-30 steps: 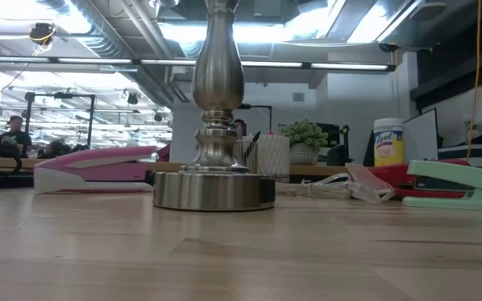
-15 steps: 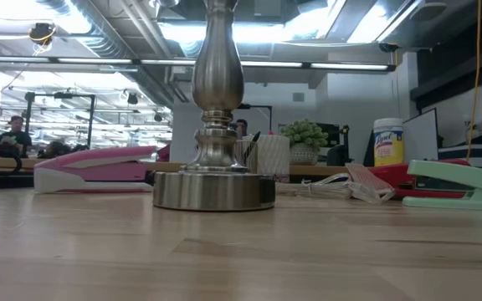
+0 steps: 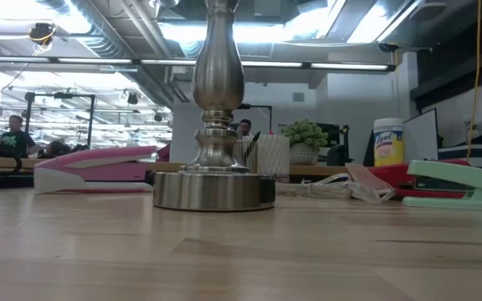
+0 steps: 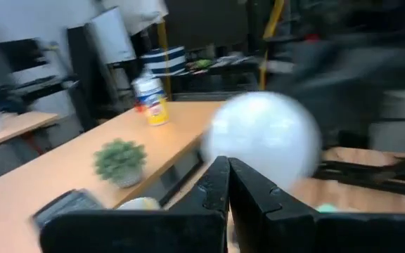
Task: Screw lightbulb
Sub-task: Remove the lightbulb from the lamp socket
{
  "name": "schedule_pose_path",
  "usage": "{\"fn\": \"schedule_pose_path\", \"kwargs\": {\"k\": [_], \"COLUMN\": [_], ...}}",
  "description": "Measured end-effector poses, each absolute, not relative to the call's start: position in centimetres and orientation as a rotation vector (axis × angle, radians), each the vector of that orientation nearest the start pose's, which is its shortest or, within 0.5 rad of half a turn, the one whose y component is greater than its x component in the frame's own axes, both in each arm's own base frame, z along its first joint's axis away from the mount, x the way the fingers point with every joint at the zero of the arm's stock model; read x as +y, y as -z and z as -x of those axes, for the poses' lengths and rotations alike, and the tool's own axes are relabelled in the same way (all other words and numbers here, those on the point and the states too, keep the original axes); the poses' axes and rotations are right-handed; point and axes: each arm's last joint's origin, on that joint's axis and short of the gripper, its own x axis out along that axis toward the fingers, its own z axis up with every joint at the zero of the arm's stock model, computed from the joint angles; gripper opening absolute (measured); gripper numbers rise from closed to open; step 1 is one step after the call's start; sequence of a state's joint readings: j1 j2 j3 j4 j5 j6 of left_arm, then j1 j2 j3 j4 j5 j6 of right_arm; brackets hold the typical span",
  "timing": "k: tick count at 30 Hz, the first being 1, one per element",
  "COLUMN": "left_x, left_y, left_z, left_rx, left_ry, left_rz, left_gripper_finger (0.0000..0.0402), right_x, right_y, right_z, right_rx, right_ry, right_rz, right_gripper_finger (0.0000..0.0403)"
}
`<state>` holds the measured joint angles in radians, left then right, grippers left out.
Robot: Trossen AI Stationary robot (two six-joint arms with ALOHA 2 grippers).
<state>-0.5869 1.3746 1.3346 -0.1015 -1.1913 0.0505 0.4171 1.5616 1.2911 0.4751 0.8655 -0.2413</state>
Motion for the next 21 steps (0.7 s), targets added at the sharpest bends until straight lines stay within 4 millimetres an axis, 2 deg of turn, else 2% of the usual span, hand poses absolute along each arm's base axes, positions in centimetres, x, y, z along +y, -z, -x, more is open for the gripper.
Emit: {"fn": "schedule_pose_path", "kwargs": {"k": [3,10,21], "left_x": [-14.7,-15.2,-15.4], "left_y": [-40.1,-40.1,-40.1], "left_z": [-26.0,-25.5,-25.3], "left_rx": [0.103,0.099,0.102], "left_ry": [-0.528,-0.542,-0.547], "left_rz": [-0.156,-0.157,-0.172], "left_gripper_finger": [0.0001,0.0001,0.0001], "right_x": [12.0,10.9,11.1], "right_y": [-37.7,-37.6,-37.6], "right_z": [-33.4,-33.9,-33.8], "right_rx": [-0.104,-0.100,-0.102], "right_ry": [0.493,0.507,0.499], "right_rz": [0.113,0.120,0.120], "right_gripper_finger": [0.0048,0.0048,0.0048]}}
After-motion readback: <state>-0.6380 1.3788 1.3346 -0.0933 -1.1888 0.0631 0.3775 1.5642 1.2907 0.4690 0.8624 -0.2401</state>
